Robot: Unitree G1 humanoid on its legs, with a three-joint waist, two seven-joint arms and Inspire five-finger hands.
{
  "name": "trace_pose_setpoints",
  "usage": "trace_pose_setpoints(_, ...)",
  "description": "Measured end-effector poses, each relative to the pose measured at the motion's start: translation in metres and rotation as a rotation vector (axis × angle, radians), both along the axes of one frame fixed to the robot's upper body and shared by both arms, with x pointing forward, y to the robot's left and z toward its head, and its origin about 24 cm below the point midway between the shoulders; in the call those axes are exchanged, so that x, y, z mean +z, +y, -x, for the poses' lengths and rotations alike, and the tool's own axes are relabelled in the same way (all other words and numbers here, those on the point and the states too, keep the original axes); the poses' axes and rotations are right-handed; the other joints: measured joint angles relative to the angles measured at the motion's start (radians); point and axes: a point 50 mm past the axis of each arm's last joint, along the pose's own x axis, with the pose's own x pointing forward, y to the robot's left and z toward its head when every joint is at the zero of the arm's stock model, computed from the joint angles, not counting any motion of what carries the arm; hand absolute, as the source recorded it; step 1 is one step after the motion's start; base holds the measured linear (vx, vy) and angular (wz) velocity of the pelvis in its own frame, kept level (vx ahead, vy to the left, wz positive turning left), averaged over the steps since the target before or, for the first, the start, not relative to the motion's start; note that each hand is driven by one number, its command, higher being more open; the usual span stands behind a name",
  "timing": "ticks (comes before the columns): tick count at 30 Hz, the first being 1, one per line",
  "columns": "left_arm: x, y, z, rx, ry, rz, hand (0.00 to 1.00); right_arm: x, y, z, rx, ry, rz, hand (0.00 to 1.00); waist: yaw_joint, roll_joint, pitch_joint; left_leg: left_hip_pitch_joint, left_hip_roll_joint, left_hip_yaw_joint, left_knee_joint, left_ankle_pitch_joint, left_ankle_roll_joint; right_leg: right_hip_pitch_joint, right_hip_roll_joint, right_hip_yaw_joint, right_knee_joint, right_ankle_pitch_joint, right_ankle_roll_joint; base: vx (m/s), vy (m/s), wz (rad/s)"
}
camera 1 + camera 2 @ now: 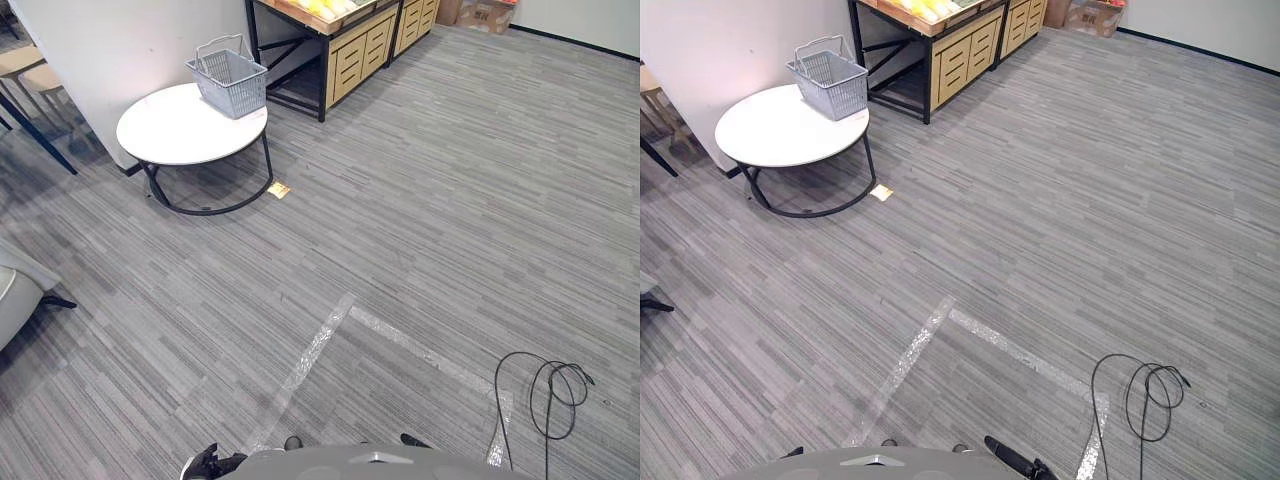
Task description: Pick vegetable in the basket
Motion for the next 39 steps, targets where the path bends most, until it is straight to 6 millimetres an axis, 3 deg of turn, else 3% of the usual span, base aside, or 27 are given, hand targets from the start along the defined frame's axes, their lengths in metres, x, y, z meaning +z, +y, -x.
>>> trace_pose_setpoints(15, 0.0002, -0.0012, -0.0037, -0.015, -0.015, 0.004, 1.00, 0.0008, -0.0012, -0.0052, 0.044, -0.015, 0.018, 1.00, -0.001, 0.001, 0.025, 0.019, 0.009, 0.014, -0.002, 0.008, -0.013, 0.033, 0.006, -0.021, -0.037, 0.014, 0.014, -0.04, -0.015, 0.00)
trace_pose_setpoints(39, -0.0002, 0.0007, -0.0025, -0.016, -0.004, -0.001, 1.00, 0.0010, 0.0004, -0.0099, 0.108, -0.015, 0.025, 1.00, -0.002, -0.008, 0.037, 0.038, 0.013, 0.037, -0.002, 0.005, -0.017, 0.052, 0.012, -0.014, -0.053, 0.025, 0.007, -0.01, -0.005, -0.01)
